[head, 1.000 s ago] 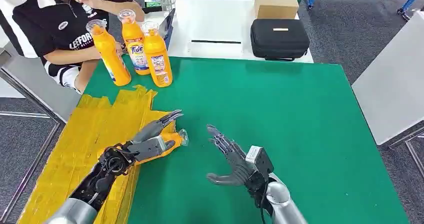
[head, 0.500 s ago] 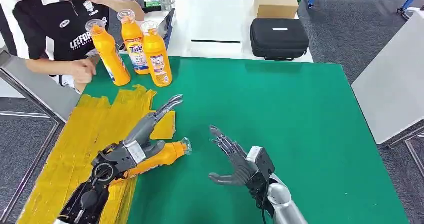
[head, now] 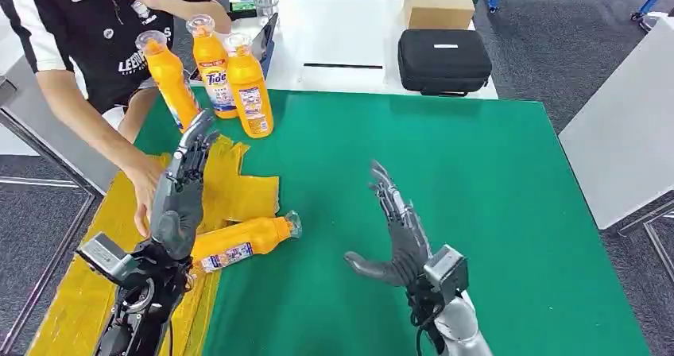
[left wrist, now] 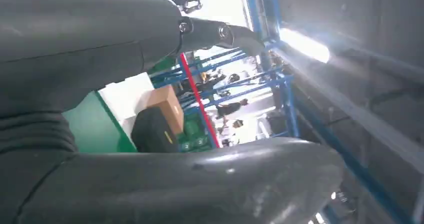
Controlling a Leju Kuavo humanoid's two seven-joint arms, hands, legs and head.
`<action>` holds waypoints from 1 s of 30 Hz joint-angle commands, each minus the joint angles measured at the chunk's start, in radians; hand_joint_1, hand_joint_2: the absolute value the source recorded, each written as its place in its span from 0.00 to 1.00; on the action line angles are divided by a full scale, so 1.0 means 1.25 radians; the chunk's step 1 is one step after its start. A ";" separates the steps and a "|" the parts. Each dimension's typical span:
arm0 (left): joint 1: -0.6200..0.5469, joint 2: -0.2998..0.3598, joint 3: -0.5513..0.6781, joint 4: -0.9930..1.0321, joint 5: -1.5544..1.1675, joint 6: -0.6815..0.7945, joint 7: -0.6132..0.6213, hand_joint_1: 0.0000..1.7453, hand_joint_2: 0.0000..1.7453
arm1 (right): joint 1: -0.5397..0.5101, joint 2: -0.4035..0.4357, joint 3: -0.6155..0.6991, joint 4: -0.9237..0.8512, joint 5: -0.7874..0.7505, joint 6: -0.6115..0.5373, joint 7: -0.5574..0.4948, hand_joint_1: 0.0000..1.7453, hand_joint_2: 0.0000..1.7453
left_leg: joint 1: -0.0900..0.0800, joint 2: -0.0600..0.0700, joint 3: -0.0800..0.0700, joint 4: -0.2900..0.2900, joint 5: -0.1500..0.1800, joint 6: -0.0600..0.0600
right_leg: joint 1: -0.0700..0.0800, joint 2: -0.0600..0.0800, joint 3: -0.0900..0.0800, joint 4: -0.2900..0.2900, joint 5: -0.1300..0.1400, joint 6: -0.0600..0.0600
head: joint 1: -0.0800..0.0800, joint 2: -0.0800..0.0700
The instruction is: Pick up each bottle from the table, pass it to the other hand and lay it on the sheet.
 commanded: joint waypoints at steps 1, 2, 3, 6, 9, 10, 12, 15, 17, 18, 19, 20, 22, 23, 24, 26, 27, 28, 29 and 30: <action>0.042 -0.015 0.010 -0.089 0.067 -0.031 0.003 0.00 1.00 | 0.057 -0.037 -0.017 -0.257 -0.048 -0.004 -0.040 0.00 1.00 | 0.000 0.000 0.002 0.001 -0.002 -0.002 | 0.000 -0.001 0.002 0.001 -0.003 0.000 | 0.000 0.000; 0.044 -0.015 0.006 -0.094 0.069 -0.033 0.008 0.00 1.00 | 0.060 -0.039 -0.020 -0.273 -0.048 -0.006 -0.040 0.00 1.00 | 0.000 0.000 0.001 0.001 -0.002 -0.001 | 0.000 -0.001 0.001 0.001 -0.002 0.000 | 0.000 0.000; 0.044 -0.015 0.006 -0.094 0.069 -0.033 0.008 0.00 1.00 | 0.060 -0.039 -0.020 -0.273 -0.048 -0.006 -0.040 0.00 1.00 | 0.000 0.000 0.001 0.000 -0.001 -0.001 | 0.000 -0.001 0.001 0.000 -0.001 0.000 | 0.000 0.000; 0.046 -0.013 -0.004 -0.097 0.098 -0.052 0.024 0.00 1.00 | 0.067 -0.035 -0.034 -0.301 -0.047 -0.031 -0.056 0.00 1.00 | 0.000 0.001 0.004 0.001 -0.003 -0.002 | 0.000 0.000 0.004 0.001 -0.003 0.000 | 0.000 0.000; 0.049 -0.011 -0.023 -0.098 0.115 -0.066 0.047 0.00 1.00 | 0.079 -0.027 -0.060 -0.342 -0.056 -0.055 -0.065 0.00 1.00 | 0.000 -0.001 0.001 0.000 -0.001 0.000 | 0.000 -0.001 0.001 0.000 -0.002 0.002 | 0.000 0.000; 0.047 -0.010 -0.030 -0.097 0.115 -0.067 0.051 0.00 1.00 | 0.084 -0.026 -0.068 -0.359 -0.057 -0.060 -0.066 0.00 1.00 | 0.000 0.000 0.003 0.000 -0.003 -0.001 | 0.000 -0.001 0.003 0.000 -0.003 0.002 | 0.000 0.000; 0.040 -0.010 -0.040 -0.085 0.117 -0.068 0.070 0.00 1.00 | 0.094 -0.017 -0.084 -0.383 -0.055 -0.080 -0.073 0.00 1.00 | 0.000 -0.001 0.004 0.000 -0.003 -0.001 | 0.000 -0.002 0.004 0.000 -0.004 0.002 | 0.000 0.000; 0.030 -0.014 -0.052 -0.070 0.121 -0.069 0.084 0.00 1.00 | 0.105 -0.014 -0.090 -0.402 -0.038 -0.095 -0.073 0.00 1.00 | 0.000 -0.001 0.001 0.000 -0.002 0.000 | 0.000 -0.001 0.001 0.000 -0.002 0.002 | 0.000 0.000; 0.030 -0.014 -0.052 -0.070 0.121 -0.069 0.084 0.00 1.00 | 0.105 -0.014 -0.090 -0.402 -0.038 -0.095 -0.073 0.00 1.00 | 0.000 0.000 0.003 0.000 -0.002 -0.001 | 0.000 -0.001 0.003 -0.001 -0.003 0.002 | 0.000 0.000; 0.030 -0.014 -0.052 -0.070 0.121 -0.069 0.084 0.00 1.00 | 0.105 -0.014 -0.090 -0.402 -0.038 -0.095 -0.073 0.00 1.00 | 0.000 0.000 0.005 0.000 -0.003 -0.001 | 0.000 -0.001 0.005 0.000 -0.004 0.002 | 0.000 0.000; 0.026 -0.013 -0.057 -0.062 0.119 -0.066 0.097 0.00 1.00 | 0.107 -0.013 -0.089 -0.398 -0.019 -0.107 -0.067 0.00 1.00 | 0.000 0.000 0.005 0.000 -0.003 -0.001 | 0.000 0.000 0.004 0.000 -0.003 0.002 | 0.000 0.000; 0.023 -0.014 -0.062 -0.054 0.121 -0.064 0.107 0.00 1.00 | 0.108 -0.014 -0.087 -0.395 0.008 -0.122 -0.054 0.00 1.00 | 0.000 0.000 0.004 0.000 -0.002 -0.001 | 0.000 0.000 0.003 -0.001 -0.003 0.002 | 0.000 0.000; 0.020 -0.022 -0.069 -0.029 0.122 -0.059 0.119 0.00 1.00 | 0.109 -0.019 -0.084 -0.386 0.042 -0.142 -0.034 0.00 1.00 | 0.000 0.000 0.004 0.000 -0.003 -0.001 | 0.000 -0.001 0.004 -0.001 -0.003 0.002 | 0.000 0.000; 0.019 -0.025 -0.073 -0.016 0.120 -0.059 0.122 0.00 1.00 | 0.110 -0.022 -0.082 -0.380 0.051 -0.151 -0.028 0.00 1.00 | 0.000 0.000 0.003 -0.001 -0.002 0.000 | 0.000 0.000 0.003 -0.001 -0.002 0.002 | 0.000 0.000; 0.019 -0.026 -0.074 -0.010 0.120 -0.057 0.122 0.00 1.00 | 0.111 -0.023 -0.082 -0.376 0.050 -0.152 -0.029 0.00 1.00 | 0.000 0.000 0.003 -0.001 -0.002 0.000 | 0.000 0.000 0.002 -0.001 -0.002 0.002 | 0.000 0.000; 0.019 -0.026 -0.074 -0.010 0.120 -0.057 0.122 0.00 1.00 | 0.111 -0.023 -0.082 -0.376 0.050 -0.152 -0.029 0.00 1.00 | 0.000 0.000 0.007 -0.001 -0.004 -0.002 | 0.000 -0.001 0.007 -0.001 -0.004 0.002 | 0.000 0.000; 0.019 -0.026 -0.074 -0.010 0.120 -0.057 0.122 0.00 1.00 | 0.111 -0.023 -0.082 -0.376 0.050 -0.152 -0.029 0.00 1.00 | 0.000 0.000 0.002 -0.001 -0.002 0.000 | 0.000 0.000 0.002 -0.001 -0.002 0.002 | 0.000 0.000; 0.019 -0.026 -0.074 -0.010 0.120 -0.057 0.122 0.00 1.00 | 0.111 -0.023 -0.082 -0.376 0.050 -0.152 -0.029 0.00 1.00 | 0.000 0.000 0.005 -0.001 -0.003 -0.001 | 0.000 0.000 0.005 -0.001 -0.003 0.002 | 0.000 0.000; 0.018 -0.024 -0.075 -0.006 0.119 -0.056 0.124 0.00 1.00 | 0.111 -0.029 -0.079 -0.372 0.059 -0.162 -0.022 0.00 1.00 | 0.000 0.000 0.003 -0.001 -0.002 0.000 | 0.000 0.000 0.002 -0.001 -0.002 0.002 | 0.000 0.000; 0.014 -0.025 -0.074 0.003 0.120 -0.054 0.127 0.00 1.00 | 0.112 -0.030 -0.079 -0.368 0.063 -0.167 -0.017 0.00 1.00 | 0.000 0.000 0.006 -0.001 -0.003 -0.001 | 0.000 0.000 0.005 -0.001 -0.003 0.002 | 0.000 0.000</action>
